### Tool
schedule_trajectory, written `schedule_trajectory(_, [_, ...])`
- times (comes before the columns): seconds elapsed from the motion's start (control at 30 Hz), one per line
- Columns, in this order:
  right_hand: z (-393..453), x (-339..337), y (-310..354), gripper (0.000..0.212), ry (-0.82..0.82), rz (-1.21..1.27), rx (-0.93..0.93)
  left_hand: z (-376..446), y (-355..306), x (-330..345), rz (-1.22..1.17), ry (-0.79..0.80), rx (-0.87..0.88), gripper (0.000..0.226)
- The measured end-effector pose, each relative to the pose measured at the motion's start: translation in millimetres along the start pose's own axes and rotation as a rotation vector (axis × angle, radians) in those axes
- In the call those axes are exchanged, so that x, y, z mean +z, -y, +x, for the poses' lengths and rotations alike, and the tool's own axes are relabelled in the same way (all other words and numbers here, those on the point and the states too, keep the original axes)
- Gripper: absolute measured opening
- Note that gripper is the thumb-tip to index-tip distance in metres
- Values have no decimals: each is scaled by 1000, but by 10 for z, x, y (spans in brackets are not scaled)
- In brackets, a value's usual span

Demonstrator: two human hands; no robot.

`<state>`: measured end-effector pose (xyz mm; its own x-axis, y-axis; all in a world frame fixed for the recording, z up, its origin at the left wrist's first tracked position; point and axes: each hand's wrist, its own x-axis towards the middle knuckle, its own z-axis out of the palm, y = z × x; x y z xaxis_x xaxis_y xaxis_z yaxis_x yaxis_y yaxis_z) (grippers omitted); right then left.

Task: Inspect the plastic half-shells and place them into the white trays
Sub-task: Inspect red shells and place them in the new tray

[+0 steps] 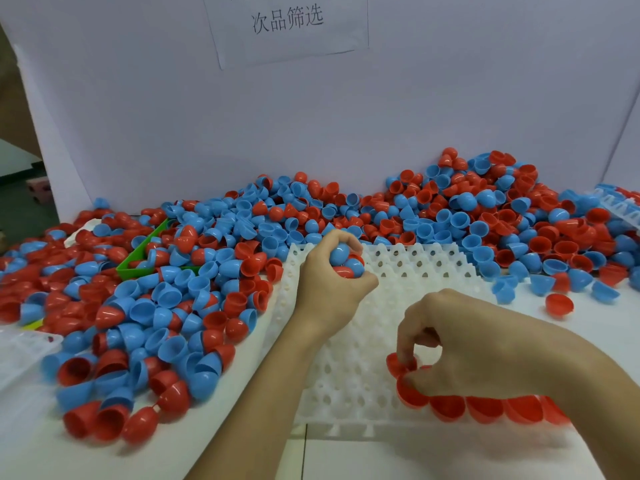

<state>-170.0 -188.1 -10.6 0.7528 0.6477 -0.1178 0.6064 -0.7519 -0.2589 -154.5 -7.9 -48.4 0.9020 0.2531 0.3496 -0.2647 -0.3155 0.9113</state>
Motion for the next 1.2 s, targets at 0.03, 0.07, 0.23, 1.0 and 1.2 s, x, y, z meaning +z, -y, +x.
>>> schedule_trajectory(0.03, [20,43,7,30,9,-24,2,-3,-4,1,-2,-1,2,34])
schedule_trajectory(0.07, [41,89,17,28,18,-35,4,-2,-9,2,-6,-1,4,34])
schedule_trajectory(0.23, [31,139,107,19,6,-41,35,-8,-53,12,-49,9,2,32])
schedule_trajectory(1.0, [212,10,-122,18,-633,714,116,-90,-183,-17,-505,417,-97,36])
schedule_trajectory(1.2, [217,22,-153,3,-720,753,182,-70,-154,-11,-585,446,-119,33])
